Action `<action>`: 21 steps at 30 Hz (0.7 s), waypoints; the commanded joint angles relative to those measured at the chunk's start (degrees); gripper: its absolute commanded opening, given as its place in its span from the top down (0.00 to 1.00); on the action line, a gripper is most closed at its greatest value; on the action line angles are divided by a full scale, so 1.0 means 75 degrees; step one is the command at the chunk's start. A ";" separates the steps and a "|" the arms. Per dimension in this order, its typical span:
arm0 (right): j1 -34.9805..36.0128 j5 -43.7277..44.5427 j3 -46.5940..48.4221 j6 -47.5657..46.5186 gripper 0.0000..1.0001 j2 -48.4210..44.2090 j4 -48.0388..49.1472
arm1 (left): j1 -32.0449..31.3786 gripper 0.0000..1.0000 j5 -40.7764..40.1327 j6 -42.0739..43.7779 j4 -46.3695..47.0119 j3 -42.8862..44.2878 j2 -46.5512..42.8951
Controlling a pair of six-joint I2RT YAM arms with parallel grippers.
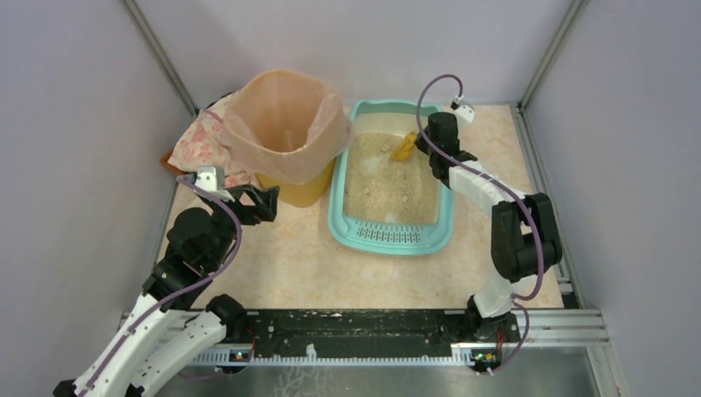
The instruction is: Clean the litter box
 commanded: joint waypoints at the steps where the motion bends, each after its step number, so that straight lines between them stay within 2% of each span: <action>1: 0.0126 0.0217 0.0690 0.0026 1.00 0.0511 0.0415 | -0.0021 0.01 -0.0070 0.0078 0.0060 -0.0030 0.0014; 10: 0.0183 -0.0610 0.1245 0.0152 1.00 0.1451 0.0388 | -0.0021 0.01 -0.0155 0.0104 -0.0004 -0.0026 -0.0017; 21: 0.0196 -0.2203 0.0794 0.0250 1.00 0.1731 0.0838 | -0.0019 0.01 -0.0120 0.0069 0.0018 -0.0041 0.0000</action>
